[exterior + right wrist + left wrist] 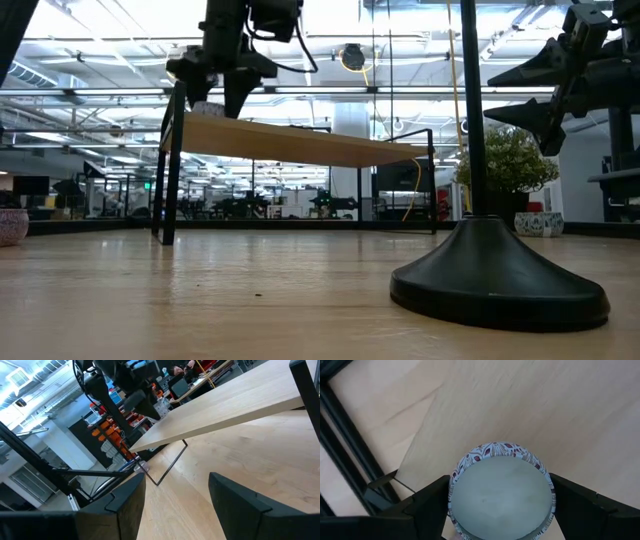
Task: Pick & Place candle stick holders
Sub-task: Put the red patterned scented candle on the shelf
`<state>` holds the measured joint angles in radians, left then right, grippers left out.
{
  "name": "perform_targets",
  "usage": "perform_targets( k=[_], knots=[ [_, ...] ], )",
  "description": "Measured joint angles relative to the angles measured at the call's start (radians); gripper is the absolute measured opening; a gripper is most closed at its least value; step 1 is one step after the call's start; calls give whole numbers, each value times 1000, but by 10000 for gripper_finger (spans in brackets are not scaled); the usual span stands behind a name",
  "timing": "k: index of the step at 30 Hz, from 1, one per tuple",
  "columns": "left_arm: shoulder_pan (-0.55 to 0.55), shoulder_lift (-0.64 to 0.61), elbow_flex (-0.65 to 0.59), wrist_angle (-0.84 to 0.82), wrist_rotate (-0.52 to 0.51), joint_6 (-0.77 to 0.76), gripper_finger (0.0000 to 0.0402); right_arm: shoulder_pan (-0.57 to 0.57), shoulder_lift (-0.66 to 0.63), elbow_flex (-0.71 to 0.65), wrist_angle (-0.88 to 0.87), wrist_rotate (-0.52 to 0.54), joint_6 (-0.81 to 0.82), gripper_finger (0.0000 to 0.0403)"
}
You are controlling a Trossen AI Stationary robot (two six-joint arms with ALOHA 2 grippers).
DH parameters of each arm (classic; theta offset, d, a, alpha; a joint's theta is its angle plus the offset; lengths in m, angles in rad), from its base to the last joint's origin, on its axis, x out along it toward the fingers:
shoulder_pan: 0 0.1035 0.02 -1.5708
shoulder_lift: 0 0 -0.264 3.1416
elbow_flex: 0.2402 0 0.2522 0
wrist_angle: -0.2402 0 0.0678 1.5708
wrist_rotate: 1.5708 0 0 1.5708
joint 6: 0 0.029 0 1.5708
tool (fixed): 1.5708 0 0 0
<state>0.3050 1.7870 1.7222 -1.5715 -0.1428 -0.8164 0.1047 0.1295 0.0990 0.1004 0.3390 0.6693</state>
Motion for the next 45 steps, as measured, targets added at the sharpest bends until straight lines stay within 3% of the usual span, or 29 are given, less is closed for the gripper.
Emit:
perform_targets(
  k=[6, 14, 21, 25, 45],
  knots=[
    [0, 4, 0, 0, 1, 0, 325, 0, 0, 0, 0, 0, 0, 212],
    [4, 5, 0, 0, -12, 15, 304, 0, 0, 0, 0, 0, 0, 212],
    [22, 5, 0, 0, -10, 19, 356, 0, 0, 0, 0, 0, 0, 212],
    [32, 5, 0, 0, -4, 28, 364, 0, 0, 0, 0, 0, 0, 212],
    [35, -15, 0, -1, 13, 34, 313, 0, 0, 0, 0, 0, 0, 212]
  ],
)
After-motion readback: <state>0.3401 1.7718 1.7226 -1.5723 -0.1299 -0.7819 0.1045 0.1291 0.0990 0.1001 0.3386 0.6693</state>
